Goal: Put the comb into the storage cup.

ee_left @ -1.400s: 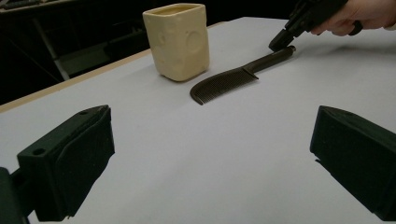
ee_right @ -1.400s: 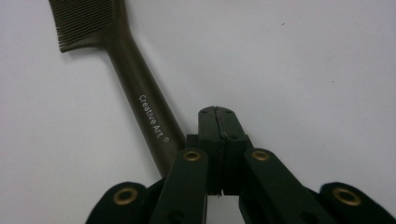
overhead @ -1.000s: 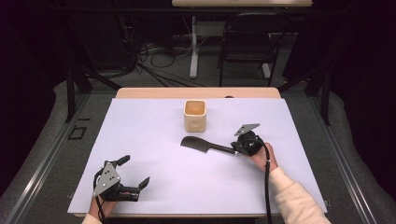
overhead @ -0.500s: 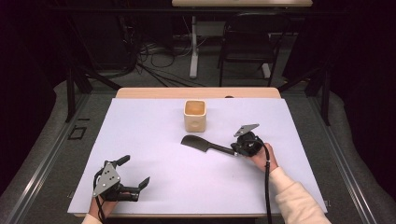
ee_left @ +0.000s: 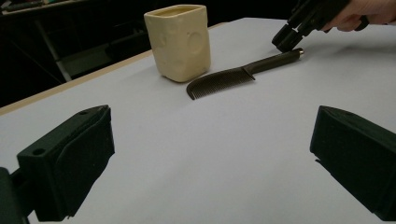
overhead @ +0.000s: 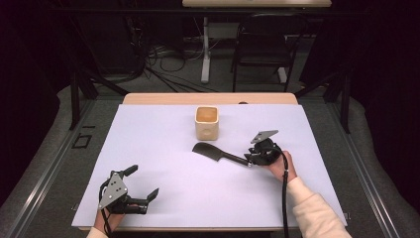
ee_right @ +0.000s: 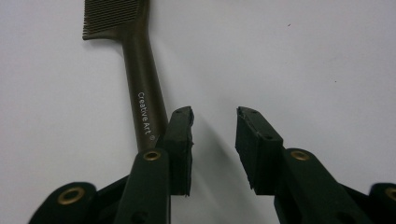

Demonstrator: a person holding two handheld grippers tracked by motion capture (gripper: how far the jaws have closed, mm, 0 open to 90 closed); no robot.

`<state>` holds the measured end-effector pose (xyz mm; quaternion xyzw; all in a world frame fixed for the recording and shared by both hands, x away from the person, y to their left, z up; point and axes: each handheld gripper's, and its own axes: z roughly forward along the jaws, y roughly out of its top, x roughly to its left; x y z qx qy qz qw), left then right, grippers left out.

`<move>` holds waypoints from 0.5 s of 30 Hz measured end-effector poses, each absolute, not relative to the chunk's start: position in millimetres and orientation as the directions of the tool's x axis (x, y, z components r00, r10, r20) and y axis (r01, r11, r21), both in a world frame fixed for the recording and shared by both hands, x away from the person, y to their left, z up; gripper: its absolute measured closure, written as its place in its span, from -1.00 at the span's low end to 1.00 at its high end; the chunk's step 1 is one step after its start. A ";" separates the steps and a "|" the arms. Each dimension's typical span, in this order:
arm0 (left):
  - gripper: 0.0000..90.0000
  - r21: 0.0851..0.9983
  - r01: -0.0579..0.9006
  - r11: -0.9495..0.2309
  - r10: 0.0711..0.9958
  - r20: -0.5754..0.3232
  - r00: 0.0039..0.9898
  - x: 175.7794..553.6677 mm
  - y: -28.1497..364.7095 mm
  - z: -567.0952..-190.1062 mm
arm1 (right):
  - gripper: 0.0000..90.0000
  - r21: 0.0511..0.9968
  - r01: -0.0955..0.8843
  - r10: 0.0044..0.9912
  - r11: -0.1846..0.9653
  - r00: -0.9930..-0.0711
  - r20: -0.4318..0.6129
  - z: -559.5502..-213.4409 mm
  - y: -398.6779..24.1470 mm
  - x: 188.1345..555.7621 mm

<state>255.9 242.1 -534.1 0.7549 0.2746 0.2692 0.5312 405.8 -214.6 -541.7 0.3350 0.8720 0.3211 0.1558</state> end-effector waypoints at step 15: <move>-1.00 0.949 0.130 -0.287 0.699 0.114 0.706 256.2 241.7 -534.3 | -0.45 0.686 0.497 0.696 0.532 -0.718 -0.020 -519.2 -224.2 405.6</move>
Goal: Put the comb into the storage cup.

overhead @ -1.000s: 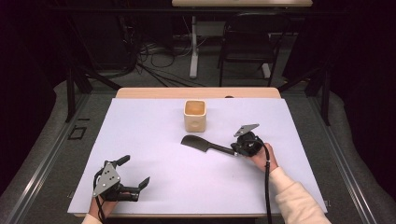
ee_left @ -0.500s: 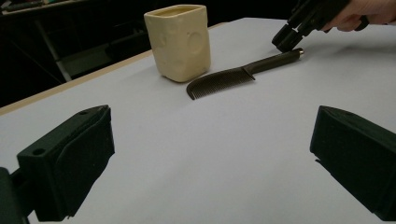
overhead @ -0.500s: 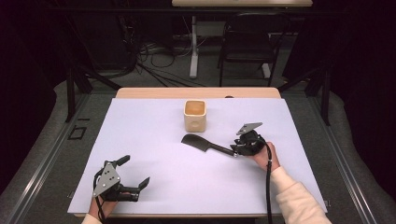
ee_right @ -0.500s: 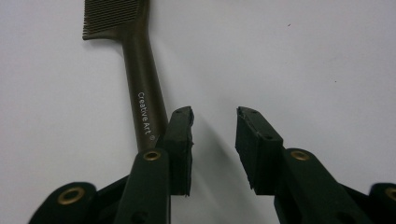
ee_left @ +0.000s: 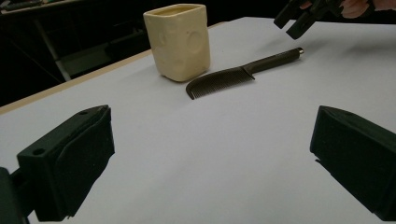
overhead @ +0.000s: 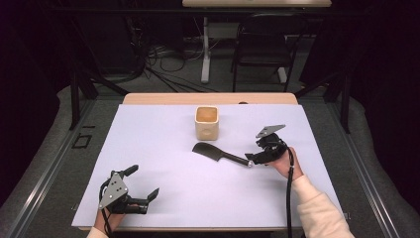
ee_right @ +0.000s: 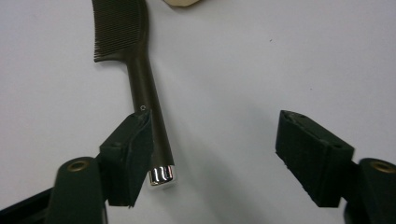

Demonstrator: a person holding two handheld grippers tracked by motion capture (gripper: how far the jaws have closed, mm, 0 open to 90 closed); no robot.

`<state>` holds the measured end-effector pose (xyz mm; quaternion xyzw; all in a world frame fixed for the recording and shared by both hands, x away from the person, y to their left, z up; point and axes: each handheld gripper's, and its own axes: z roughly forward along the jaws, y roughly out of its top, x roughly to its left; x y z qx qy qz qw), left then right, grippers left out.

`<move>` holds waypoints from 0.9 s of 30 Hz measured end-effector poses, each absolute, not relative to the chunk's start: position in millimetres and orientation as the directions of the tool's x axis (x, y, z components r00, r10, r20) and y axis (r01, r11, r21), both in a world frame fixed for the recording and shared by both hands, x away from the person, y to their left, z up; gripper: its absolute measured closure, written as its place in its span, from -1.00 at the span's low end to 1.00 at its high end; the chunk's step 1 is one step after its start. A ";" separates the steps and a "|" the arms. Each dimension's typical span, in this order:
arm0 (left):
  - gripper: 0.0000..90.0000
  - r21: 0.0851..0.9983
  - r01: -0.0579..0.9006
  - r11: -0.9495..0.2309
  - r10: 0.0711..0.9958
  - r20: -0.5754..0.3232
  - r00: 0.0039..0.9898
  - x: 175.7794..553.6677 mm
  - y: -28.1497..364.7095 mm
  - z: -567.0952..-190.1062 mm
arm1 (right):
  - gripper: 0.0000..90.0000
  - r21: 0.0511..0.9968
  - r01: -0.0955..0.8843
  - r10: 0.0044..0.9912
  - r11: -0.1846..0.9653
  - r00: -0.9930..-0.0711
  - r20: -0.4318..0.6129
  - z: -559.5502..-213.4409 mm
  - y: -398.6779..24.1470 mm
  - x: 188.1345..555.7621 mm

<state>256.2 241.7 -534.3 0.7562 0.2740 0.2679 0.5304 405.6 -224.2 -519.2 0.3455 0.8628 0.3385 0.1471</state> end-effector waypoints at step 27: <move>-1.00 0.948 0.133 -0.291 0.699 0.116 0.706 256.4 241.0 -534.7 | -1.00 0.639 0.438 0.605 0.633 -0.795 -0.054 -510.3 -195.5 395.4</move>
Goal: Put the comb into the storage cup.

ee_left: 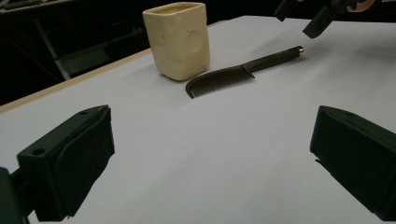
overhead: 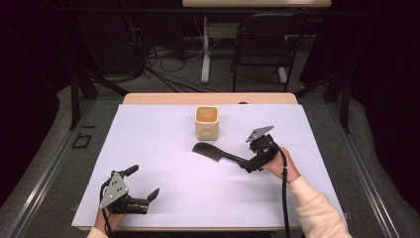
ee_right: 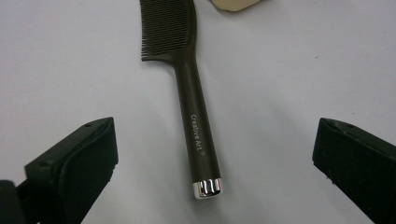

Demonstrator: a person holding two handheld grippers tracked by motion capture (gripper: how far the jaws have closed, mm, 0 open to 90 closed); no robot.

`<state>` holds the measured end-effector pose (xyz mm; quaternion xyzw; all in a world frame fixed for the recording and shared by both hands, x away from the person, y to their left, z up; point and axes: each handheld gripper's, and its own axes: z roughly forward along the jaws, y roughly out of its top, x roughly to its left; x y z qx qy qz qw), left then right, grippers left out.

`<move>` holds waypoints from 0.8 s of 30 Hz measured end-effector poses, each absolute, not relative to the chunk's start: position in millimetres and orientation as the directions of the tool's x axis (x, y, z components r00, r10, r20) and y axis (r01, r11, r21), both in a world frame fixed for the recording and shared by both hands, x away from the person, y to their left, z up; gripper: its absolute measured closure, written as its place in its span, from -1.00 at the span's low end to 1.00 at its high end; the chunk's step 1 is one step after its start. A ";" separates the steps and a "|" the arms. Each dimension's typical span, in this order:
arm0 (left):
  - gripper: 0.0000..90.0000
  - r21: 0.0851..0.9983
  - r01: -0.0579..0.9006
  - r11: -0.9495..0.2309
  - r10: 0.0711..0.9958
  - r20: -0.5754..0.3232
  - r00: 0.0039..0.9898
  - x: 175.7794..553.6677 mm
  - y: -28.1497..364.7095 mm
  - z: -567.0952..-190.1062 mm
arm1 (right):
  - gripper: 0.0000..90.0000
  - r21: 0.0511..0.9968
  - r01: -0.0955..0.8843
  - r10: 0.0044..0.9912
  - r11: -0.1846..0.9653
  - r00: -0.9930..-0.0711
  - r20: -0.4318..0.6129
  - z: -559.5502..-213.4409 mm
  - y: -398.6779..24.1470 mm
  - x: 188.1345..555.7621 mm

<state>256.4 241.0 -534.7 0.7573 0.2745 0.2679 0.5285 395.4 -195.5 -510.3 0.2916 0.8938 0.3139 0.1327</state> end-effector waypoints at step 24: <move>-1.00 0.948 0.129 -0.291 0.699 0.119 0.705 255.9 241.0 -534.1 | -1.00 0.607 0.387 0.541 0.694 -0.837 -0.086 -512.4 -164.8 390.9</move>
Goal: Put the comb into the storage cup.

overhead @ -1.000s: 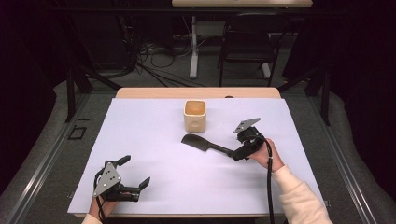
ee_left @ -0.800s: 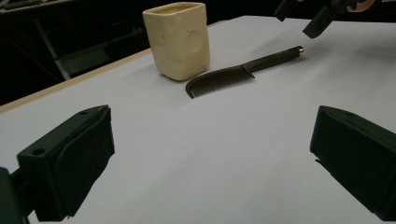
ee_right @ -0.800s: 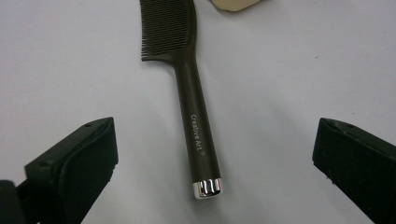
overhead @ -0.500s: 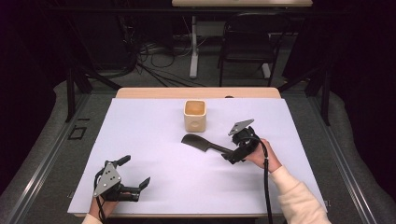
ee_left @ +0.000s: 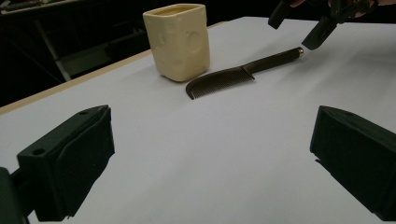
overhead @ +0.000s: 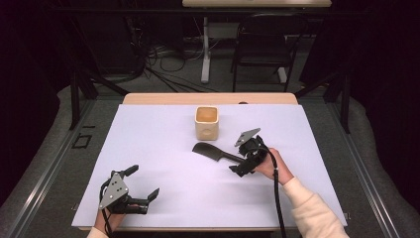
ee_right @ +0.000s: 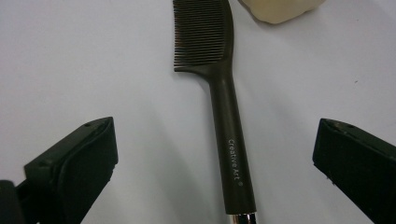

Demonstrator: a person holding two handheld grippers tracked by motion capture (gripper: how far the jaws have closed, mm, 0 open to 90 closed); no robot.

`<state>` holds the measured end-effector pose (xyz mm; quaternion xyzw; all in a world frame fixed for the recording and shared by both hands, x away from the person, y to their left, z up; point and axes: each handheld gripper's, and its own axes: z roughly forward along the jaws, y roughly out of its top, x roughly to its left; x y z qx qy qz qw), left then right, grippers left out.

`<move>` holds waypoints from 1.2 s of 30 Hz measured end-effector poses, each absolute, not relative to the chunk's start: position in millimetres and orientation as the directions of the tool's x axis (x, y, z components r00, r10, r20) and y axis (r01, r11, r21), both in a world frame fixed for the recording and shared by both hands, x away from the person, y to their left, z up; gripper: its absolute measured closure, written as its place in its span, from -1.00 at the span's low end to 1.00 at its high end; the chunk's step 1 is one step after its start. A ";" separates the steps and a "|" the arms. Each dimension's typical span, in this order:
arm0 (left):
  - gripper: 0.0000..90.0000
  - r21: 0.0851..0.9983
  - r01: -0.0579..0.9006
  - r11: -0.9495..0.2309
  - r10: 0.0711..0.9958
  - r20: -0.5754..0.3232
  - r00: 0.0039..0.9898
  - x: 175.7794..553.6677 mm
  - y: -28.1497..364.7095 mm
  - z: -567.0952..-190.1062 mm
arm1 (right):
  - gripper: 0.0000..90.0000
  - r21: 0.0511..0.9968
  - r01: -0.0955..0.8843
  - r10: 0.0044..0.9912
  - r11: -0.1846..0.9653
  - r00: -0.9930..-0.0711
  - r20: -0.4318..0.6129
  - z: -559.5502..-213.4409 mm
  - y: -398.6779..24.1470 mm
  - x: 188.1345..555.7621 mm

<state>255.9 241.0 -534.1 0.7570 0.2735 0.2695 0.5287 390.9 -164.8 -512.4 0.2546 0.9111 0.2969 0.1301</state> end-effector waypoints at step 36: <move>-1.00 0.952 0.125 -0.280 0.698 0.112 0.707 256.3 240.8 -533.3 | -0.98 0.482 0.391 0.497 0.784 -0.860 -0.112 -505.9 -131.5 406.7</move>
